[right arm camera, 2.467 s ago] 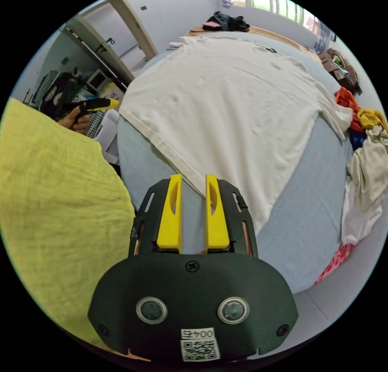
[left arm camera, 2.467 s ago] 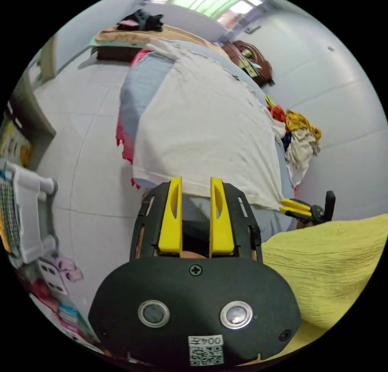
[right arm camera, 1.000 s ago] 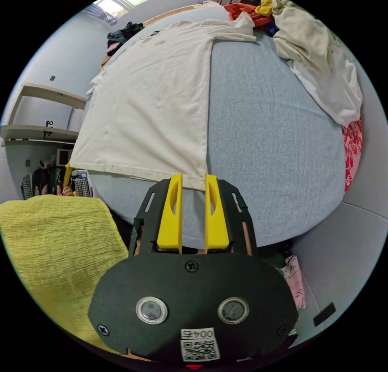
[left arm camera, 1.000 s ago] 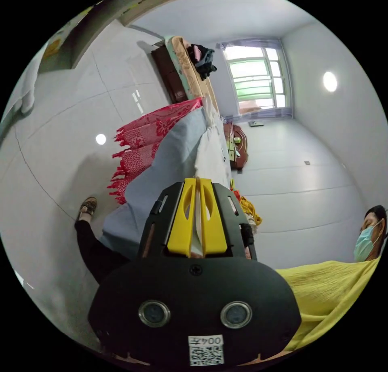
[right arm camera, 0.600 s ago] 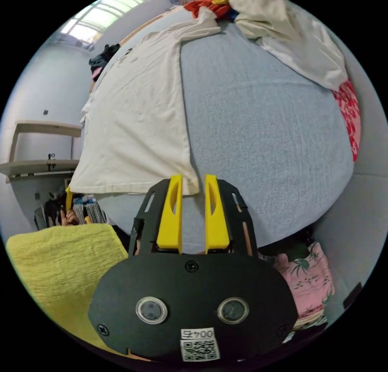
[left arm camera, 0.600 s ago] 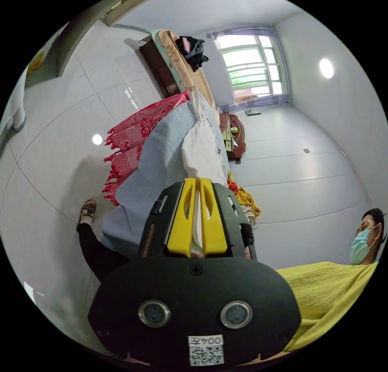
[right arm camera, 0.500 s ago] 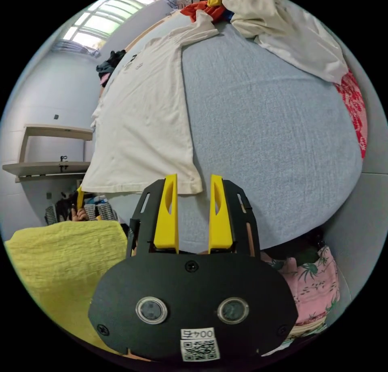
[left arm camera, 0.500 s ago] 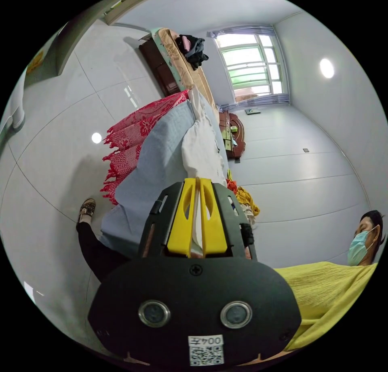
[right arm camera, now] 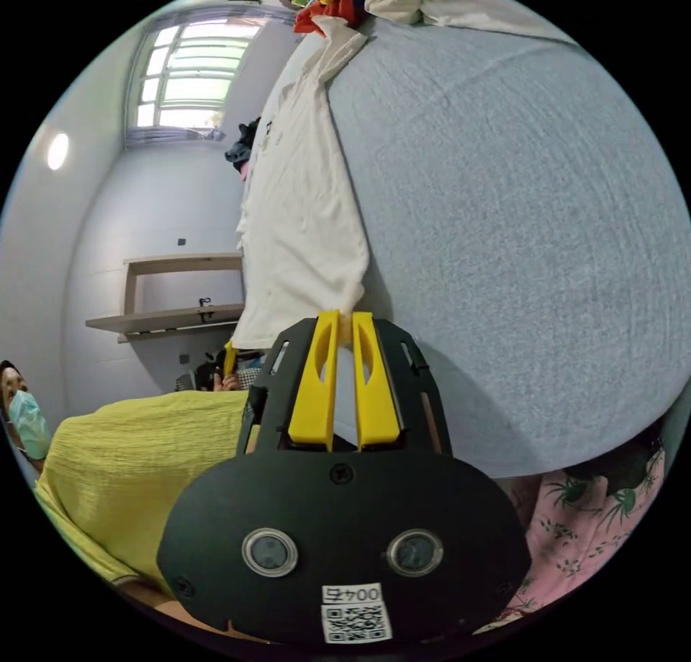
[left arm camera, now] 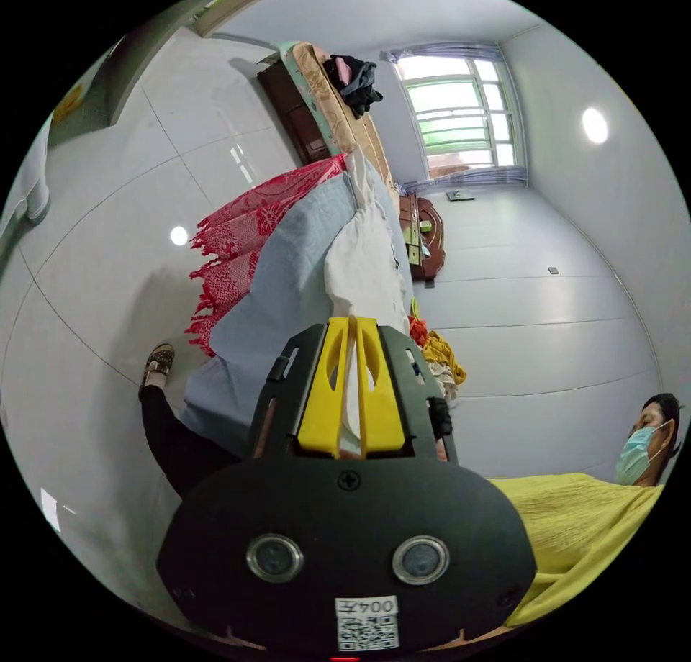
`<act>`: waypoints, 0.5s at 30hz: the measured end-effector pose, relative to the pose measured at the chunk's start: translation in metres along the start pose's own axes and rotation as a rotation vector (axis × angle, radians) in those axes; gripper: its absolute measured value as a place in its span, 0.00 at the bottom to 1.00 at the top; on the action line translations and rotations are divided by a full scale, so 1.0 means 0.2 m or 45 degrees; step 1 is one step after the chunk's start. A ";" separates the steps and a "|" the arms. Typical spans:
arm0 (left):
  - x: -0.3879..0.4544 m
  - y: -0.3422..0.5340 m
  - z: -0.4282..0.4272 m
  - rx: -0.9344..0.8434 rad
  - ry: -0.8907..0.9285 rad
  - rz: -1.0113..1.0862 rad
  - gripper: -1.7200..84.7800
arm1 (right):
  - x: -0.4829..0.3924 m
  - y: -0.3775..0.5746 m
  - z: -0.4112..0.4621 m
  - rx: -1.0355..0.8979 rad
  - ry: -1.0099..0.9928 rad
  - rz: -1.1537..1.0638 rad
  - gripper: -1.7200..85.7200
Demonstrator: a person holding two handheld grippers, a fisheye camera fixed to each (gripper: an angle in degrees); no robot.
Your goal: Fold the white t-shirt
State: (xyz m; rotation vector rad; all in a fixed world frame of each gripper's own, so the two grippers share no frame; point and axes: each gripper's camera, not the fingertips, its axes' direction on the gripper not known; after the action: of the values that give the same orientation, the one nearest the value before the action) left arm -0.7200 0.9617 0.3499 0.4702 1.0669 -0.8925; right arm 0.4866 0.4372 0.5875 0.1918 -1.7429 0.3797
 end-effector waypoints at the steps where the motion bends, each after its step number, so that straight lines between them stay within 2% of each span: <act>1: 0.09 -0.03 0.01 -0.010 0.011 0.029 0.04 | -0.12 -0.02 -0.09 0.066 -0.012 -0.052 0.06; 4: 0.33 -0.13 0.04 -0.069 -0.117 0.112 0.04 | -0.44 -0.04 -0.25 0.101 0.155 -0.234 0.06; 6: 0.39 -0.17 0.06 -0.094 -0.139 0.122 0.04 | -0.49 -0.05 -0.24 0.049 0.278 -0.266 0.06; 15: 0.44 -0.25 0.44 -0.312 -0.386 0.128 0.04 | -0.17 -0.06 0.15 -0.119 0.366 -0.012 0.05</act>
State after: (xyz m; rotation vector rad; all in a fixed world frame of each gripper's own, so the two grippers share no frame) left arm -0.6960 0.8343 0.3122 0.1743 0.8519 -0.7063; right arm 0.4702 0.4129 0.5520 0.0737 -1.4723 0.3021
